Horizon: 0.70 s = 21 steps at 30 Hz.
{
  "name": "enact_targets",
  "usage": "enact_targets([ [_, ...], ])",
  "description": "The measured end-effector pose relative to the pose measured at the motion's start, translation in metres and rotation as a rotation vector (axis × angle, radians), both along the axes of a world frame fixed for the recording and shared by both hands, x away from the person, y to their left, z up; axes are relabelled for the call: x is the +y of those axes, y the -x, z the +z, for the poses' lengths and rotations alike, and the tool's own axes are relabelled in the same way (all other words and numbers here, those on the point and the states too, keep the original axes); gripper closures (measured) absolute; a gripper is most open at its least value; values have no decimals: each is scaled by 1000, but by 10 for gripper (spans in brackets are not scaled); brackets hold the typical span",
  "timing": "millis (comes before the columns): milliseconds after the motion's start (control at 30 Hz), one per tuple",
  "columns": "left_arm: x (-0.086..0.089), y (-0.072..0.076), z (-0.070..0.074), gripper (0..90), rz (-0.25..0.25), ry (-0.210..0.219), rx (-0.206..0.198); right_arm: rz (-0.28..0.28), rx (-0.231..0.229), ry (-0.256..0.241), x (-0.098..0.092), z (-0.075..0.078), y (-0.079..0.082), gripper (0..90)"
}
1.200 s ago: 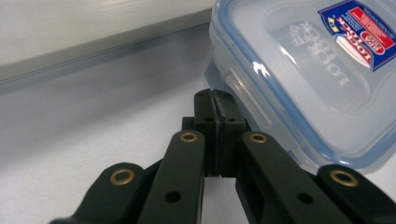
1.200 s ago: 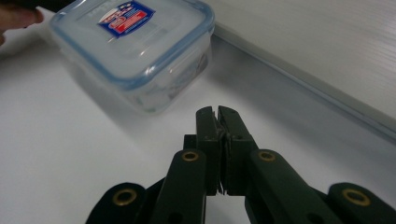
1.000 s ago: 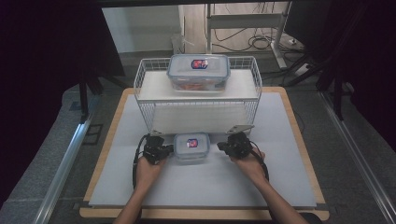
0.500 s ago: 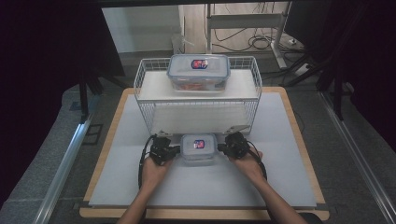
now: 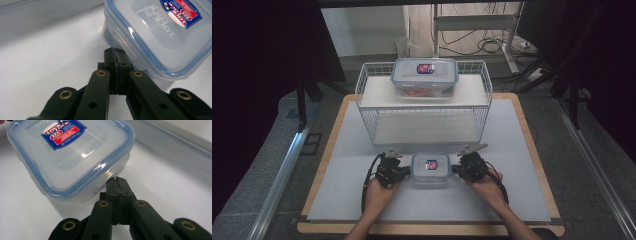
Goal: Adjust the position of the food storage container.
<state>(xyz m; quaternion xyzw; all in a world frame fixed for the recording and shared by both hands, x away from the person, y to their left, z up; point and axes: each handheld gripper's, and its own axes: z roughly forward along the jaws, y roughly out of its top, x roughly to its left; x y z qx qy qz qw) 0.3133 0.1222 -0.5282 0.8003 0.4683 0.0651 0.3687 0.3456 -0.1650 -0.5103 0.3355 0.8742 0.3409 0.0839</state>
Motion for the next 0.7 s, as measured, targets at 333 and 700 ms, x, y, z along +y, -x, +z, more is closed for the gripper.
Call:
enact_targets([
  [333, -8, 21, 3, 897, -39, -25, 4, 23, 7, 19, -9, 1, 24, 868],
  [700, 29, 36, 14, 523, 14, -25, -109, 10, -51, 9, -33, 11, 25, 693],
])
